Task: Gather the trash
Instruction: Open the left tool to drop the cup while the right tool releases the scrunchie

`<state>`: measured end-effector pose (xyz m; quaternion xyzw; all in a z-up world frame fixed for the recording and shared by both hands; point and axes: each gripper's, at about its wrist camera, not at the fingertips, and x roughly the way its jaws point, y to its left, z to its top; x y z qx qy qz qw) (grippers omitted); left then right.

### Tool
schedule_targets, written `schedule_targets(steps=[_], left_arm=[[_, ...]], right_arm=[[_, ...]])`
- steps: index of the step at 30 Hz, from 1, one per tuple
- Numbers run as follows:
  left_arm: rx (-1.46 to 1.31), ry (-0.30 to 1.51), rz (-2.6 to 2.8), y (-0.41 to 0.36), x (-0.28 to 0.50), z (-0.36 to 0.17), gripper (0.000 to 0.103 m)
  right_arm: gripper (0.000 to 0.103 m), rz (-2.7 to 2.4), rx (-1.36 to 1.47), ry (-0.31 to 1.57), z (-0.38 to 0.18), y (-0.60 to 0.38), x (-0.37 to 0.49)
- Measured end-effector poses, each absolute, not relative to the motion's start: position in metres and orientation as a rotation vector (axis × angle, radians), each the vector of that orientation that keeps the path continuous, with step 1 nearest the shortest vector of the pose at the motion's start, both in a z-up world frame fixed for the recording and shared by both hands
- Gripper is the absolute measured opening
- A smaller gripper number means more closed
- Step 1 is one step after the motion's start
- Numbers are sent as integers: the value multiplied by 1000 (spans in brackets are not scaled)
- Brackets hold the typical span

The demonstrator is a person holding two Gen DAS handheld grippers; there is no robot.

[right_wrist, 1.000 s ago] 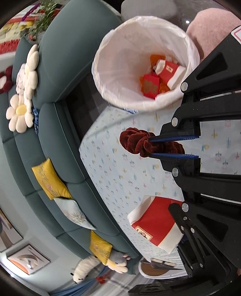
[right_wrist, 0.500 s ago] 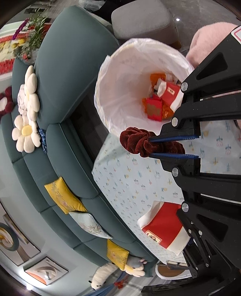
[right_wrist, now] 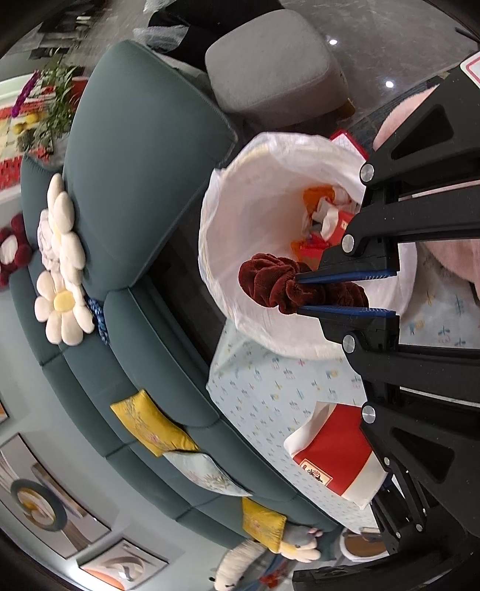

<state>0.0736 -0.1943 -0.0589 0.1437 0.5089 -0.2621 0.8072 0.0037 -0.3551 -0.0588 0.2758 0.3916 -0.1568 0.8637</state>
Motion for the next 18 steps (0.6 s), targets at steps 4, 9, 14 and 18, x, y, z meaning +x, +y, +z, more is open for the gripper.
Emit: schedule_targets(steps=[4,9,14,18], left_arm=[[320,1100,-589,-212,74,-64,24],[336,1103,-630,-233,74,-69,28],[332,1105,-628,-249,78,-69,40],[320,1104,-600,-250,80,-70,48]], right_arm=[[11,-350,592,823,-62,-368,0],[11,-369,600,824,-65,-382,-2],[11,-375,596,827,-67,-391,-1],[11,-372,589,833,-69,-391,1]])
